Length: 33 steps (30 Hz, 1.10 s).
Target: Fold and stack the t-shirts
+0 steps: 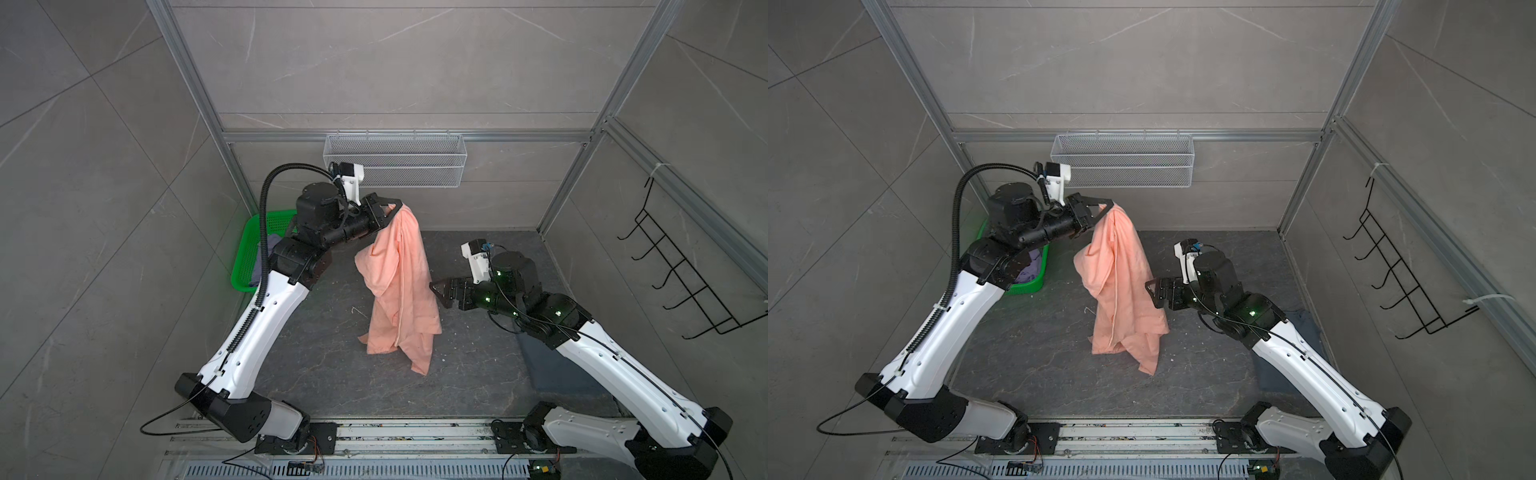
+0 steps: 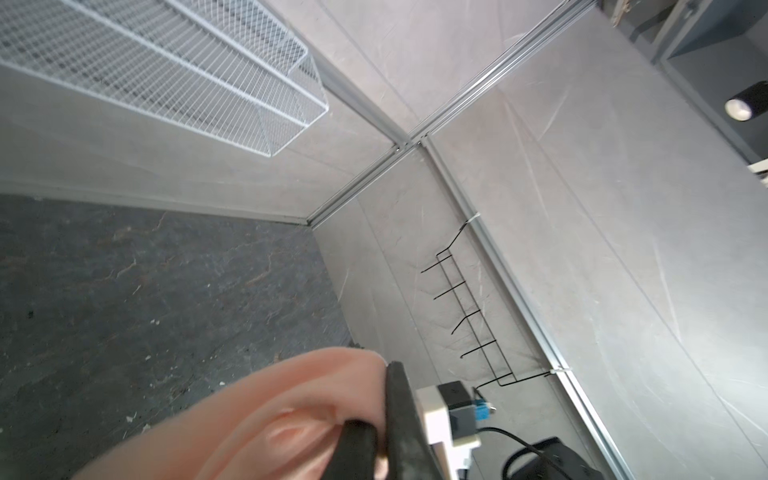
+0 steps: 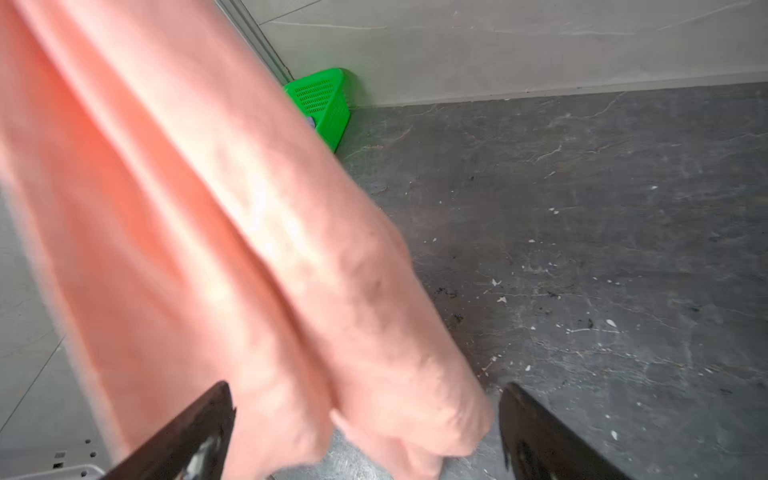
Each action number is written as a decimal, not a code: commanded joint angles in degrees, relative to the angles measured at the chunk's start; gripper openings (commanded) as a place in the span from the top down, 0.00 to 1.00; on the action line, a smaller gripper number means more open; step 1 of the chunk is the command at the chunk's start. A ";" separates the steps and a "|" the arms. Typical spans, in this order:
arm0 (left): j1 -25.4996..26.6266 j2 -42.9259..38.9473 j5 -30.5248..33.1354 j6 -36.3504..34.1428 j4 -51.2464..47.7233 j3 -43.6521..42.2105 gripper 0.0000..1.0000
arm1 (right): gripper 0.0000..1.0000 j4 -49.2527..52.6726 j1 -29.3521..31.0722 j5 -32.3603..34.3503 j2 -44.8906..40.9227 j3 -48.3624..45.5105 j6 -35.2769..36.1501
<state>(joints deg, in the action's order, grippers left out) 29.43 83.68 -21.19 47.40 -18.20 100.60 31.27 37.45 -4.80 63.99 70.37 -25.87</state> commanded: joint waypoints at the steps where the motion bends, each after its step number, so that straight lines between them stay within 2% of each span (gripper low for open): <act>1: 0.01 0.00 3.20 -1.26 3.43 -0.67 1.00 | 0.00 3.38 -0.34 4.38 -1.38 -0.45 0.39; 9: 0.01 2.84 4.84 -1.32 0.13 -5.86 1.00 | 0.00 2.13 -0.30 1.70 1.01 -2.54 -3.59; 17: 0.03 5.09 8.93 -2.13 -9.93 -8.49 1.00 | 0.02 -3.03 0.23 0.71 2.63 -8.00 -10.33; 22: 0.78 5.62 9.76 1.54 -13.94 -10.99 1.00 | 0.02 -3.83 0.84 2.31 3.28 -8.25 -11.65; 26: 0.82 8.97 11.07 2.67 -15.42 -12.44 1.00 | 0.03 -4.14 0.96 2.79 5.11 -7.74 -12.03; 29: 0.01 13.04 14.47 -0.72 -15.82 -10.48 1.00 | 0.03 -4.62 1.15 2.34 7.12 -7.11 -11.95; 33: -3.22 19.00 14.55 -2.92 -14.85 -7.50 1.00 | 0.03 -5.63 1.77 1.69 10.20 -6.79 -11.84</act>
<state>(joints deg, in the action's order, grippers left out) 28.62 100.29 -8.60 47.16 -33.01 89.95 26.94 38.65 -3.03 72.49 62.61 -36.93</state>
